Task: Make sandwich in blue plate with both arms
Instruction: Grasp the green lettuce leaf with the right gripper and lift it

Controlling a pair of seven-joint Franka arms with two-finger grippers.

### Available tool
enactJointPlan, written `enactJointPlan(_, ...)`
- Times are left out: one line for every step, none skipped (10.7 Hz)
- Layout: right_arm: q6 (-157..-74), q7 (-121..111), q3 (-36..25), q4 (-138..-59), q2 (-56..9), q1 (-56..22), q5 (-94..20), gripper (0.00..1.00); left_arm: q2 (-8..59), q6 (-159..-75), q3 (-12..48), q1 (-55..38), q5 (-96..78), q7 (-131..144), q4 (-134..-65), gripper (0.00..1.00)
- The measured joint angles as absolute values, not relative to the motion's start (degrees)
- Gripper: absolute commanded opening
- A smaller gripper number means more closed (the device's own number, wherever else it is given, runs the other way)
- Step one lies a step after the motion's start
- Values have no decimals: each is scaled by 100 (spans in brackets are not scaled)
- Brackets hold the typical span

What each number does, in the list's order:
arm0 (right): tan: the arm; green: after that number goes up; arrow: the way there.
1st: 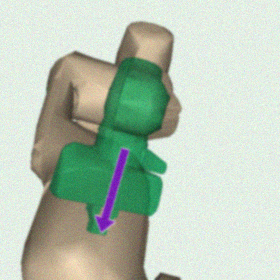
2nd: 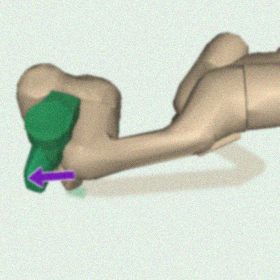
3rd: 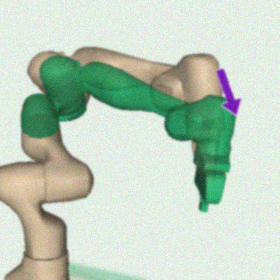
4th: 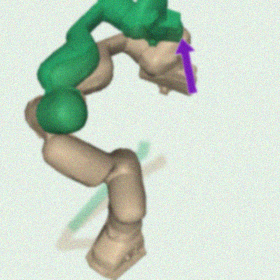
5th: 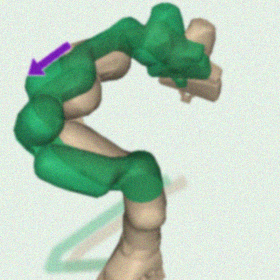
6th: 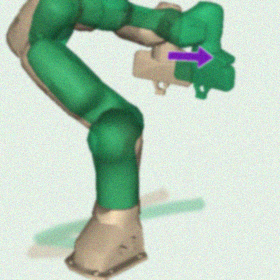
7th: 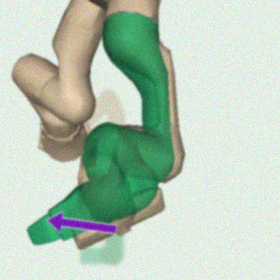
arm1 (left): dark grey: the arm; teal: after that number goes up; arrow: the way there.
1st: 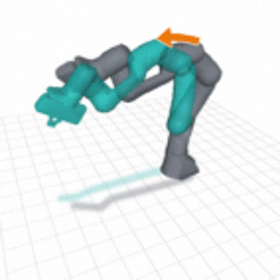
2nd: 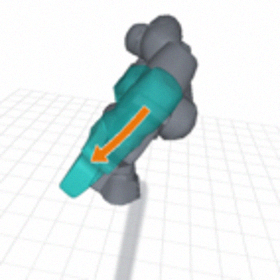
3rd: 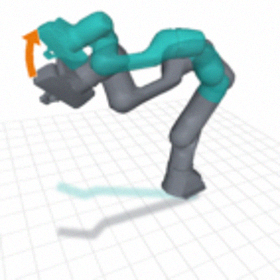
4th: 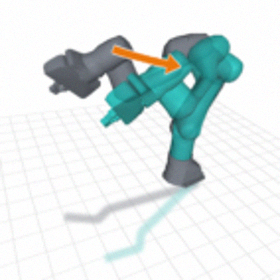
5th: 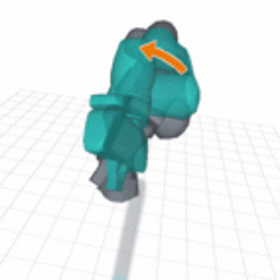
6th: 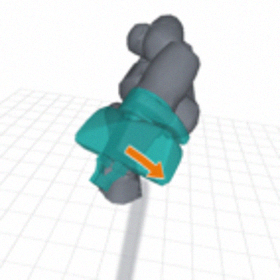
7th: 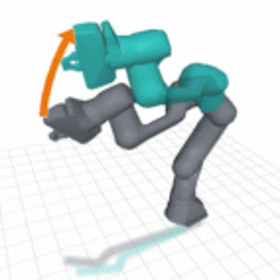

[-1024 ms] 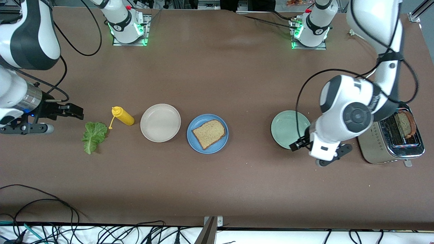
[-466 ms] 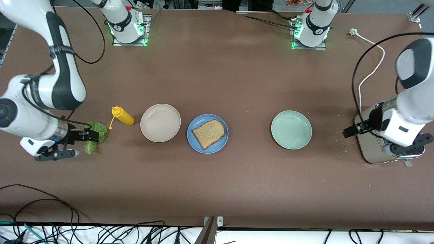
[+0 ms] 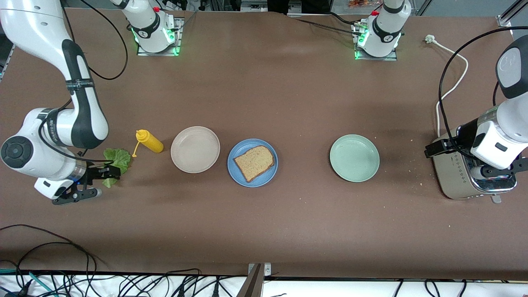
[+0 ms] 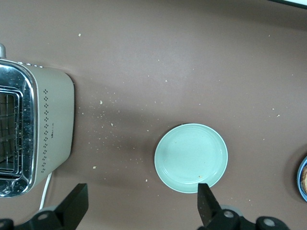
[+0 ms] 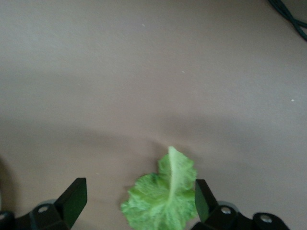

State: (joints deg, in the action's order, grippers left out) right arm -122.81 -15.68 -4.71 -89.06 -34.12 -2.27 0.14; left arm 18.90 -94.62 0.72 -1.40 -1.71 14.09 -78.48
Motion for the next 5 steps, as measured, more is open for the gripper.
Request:
enactJointPlan(-12300, -1697, -473, -8944, -3429, -115, 14, 100, 1870, -9458, 72, -121, -171, 1383, -7848, 100)
enactJointPlan(-12304, -1818, -475, -8988, -3469, -26, 14, 100, 1854, -9454, 72, -111, -171, 1355, -7848, 100)
enactJointPlan(-12307, -1891, -476, -9043, -3572, 50, 14, 100, 1848, -9452, 72, -104, -171, 1335, -7848, 100)
enactJointPlan(-12320, -1919, -476, -9091, -3729, 99, 14, 100, 1847, -9451, 72, -99, -171, 1322, -7848, 100)
enactJointPlan(-12383, -1926, -476, -9124, -3910, 127, 14, 100, 1845, -9451, 72, -96, -171, 1317, -7849, 100)
